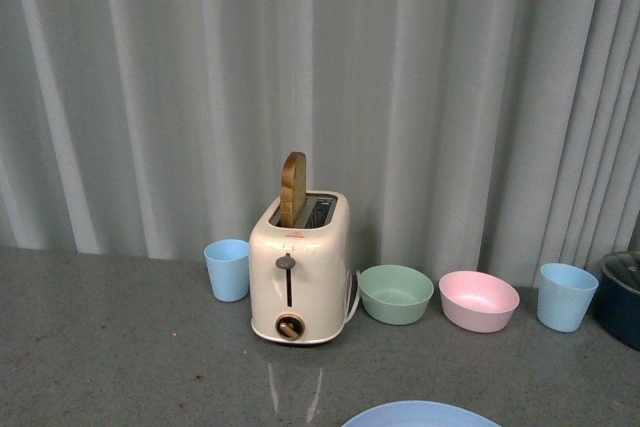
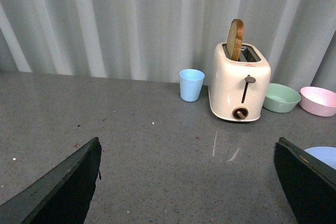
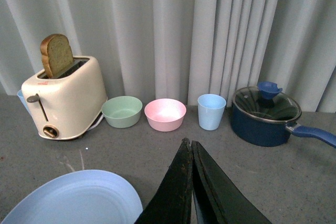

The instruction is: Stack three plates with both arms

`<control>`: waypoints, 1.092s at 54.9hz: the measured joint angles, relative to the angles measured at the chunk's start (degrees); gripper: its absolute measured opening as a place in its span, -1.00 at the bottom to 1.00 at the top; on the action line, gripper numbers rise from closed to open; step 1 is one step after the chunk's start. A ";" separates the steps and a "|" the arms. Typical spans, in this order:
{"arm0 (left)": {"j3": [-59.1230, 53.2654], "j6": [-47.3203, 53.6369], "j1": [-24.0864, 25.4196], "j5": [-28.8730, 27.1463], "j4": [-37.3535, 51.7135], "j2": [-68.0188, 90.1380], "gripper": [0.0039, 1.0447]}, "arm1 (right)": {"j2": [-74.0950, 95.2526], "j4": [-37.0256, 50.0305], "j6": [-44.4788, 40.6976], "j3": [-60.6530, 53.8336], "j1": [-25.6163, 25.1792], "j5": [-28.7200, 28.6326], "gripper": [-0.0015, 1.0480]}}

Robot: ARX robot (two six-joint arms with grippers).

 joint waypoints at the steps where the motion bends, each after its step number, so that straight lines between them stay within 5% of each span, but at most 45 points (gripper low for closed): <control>1: 0.00 0.00 0.00 0.00 0.00 0.00 0.87 | -0.42 -0.11 -0.02 -0.28 0.00 0.00 -0.94; 45: 0.00 0.00 0.00 0.00 0.00 0.00 0.87 | -14.84 -7.54 -0.04 -6.73 0.02 0.00 -0.94; 52: 0.02 0.00 0.00 0.00 0.00 0.00 0.87 | -22.45 -17.33 -0.07 -6.69 0.02 -0.04 -0.94; 60: 0.02 0.00 0.00 0.02 0.00 -0.09 0.87 | -25.20 -18.21 -0.07 -6.69 0.02 0.00 -0.94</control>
